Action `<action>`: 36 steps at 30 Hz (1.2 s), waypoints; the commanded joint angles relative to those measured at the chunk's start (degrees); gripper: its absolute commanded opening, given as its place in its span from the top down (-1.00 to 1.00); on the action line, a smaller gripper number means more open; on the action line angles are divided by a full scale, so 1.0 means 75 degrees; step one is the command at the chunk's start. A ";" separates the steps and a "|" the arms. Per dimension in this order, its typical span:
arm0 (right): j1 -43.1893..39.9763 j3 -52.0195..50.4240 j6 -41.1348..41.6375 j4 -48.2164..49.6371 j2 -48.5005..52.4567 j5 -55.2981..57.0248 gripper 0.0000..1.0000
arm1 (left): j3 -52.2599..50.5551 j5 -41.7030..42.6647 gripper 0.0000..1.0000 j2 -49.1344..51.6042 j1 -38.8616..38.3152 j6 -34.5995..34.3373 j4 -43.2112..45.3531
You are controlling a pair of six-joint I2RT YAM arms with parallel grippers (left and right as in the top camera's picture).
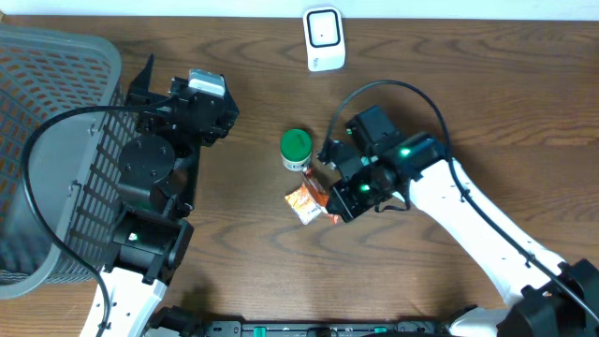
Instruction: Scan the item barcode
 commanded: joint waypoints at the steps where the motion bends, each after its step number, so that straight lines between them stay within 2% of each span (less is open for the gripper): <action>1: -0.0286 -0.0507 -0.0265 0.0286 0.0111 -0.2728 0.97 | 0.0070 0.0122 -0.96 -0.0003 0.0038 -0.0044 0.0029; 5: -0.0373 -0.0621 -0.0574 0.0676 0.0111 -0.4252 0.97 | 0.0070 0.0122 -0.96 -0.0003 0.0038 -0.0047 0.0032; 14: -0.0361 -0.0761 -0.0571 0.0886 0.0134 -0.4456 0.98 | 0.0070 0.0122 -0.96 -0.0003 0.0038 -0.0047 0.0032; 25: -0.0478 -0.2728 -0.0227 0.1617 0.0140 -0.4409 0.97 | 0.0070 0.0125 -0.96 0.0000 0.0038 -0.0050 -0.0023; 36: -0.1641 -0.3643 0.1032 0.2025 0.0140 -0.2821 0.97 | 0.0070 0.0128 -0.96 0.0000 0.0038 -0.0076 -0.0023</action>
